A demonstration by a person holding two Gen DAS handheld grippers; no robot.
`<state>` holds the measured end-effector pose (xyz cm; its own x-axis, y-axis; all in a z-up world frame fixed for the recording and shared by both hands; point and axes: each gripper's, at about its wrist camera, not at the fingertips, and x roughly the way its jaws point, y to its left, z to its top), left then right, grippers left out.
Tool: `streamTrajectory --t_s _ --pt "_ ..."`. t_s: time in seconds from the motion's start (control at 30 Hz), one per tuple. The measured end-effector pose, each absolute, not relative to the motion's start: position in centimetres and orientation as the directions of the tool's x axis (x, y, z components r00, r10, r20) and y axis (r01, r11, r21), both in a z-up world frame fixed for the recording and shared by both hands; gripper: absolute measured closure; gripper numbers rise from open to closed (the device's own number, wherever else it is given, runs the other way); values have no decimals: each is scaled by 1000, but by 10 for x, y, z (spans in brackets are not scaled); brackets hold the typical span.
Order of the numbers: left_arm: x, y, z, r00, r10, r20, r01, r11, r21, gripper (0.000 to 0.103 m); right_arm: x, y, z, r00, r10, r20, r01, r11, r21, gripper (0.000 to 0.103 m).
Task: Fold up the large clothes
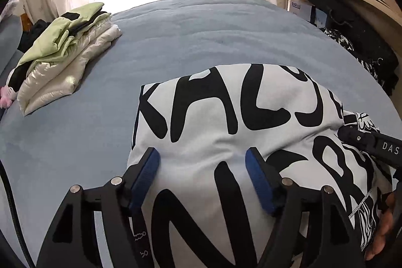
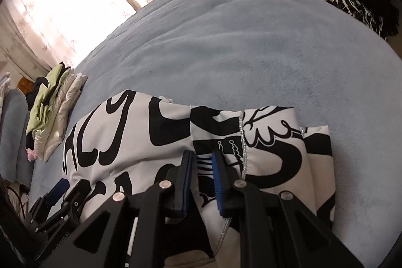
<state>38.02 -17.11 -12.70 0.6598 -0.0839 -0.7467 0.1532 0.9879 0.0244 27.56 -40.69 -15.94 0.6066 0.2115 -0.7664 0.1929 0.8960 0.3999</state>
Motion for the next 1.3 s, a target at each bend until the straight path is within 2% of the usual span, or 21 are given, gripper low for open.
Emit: streamTrajectory --t_s 0.2,0.4,0.53,0.63,0.7,0.77,0.87,1.03,1.3 --pt "380 -169 -126 659 -99 -746 158 987 8 30 276 -408 -160 620 218 -753 188 891 413 87" --pt "381 -166 -119 630 -111 -769 151 988 -18 14 275 -407 -159 610 211 -764 201 891 407 86" --pt "378 -162 -108 587 -138 -798 155 986 -57 13 276 -406 -151 572 210 -793 232 886 402 86" --pt "368 -158 -98 549 -213 -808 193 973 -125 13 269 -405 -138 559 248 -791 221 875 431 68" --pt "356 -154 -90 537 -273 -798 212 960 -185 13 259 -405 -128 561 272 -782 216 863 456 52" --pt "345 -150 -84 538 -303 -787 216 952 -219 13 246 -406 -117 563 289 -774 205 858 470 45" --pt "326 -141 -77 527 -364 -768 226 931 -287 13 229 -408 -108 560 303 -771 196 856 479 43" --pt "303 -129 -75 528 -327 -784 201 945 -259 13 195 -423 -97 567 291 -771 185 867 463 42" --pt "285 -100 -82 521 -314 -794 131 948 -289 13 159 -464 -98 567 277 -776 197 869 454 40"
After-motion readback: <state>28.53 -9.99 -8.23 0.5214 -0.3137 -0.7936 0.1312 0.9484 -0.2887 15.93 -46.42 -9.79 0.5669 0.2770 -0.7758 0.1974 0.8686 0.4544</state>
